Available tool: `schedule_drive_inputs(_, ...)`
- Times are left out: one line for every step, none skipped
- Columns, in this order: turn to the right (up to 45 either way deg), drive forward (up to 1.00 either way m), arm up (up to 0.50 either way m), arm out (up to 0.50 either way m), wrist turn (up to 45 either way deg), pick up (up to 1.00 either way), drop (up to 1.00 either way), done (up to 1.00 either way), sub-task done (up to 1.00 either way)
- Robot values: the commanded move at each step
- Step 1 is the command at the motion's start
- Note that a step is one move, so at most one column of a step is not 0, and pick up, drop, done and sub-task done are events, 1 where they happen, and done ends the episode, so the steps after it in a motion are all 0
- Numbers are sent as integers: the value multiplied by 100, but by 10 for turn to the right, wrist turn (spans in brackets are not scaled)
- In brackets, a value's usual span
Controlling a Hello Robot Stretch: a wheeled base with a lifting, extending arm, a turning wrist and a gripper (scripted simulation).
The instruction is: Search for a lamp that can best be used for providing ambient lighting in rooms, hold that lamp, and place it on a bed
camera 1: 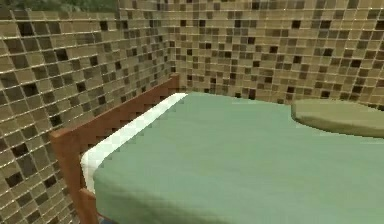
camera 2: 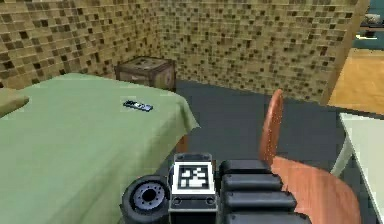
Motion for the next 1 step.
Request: schedule_drive_inputs(-450, 0, 0, 0, 0, 0, 0, 0, 0)
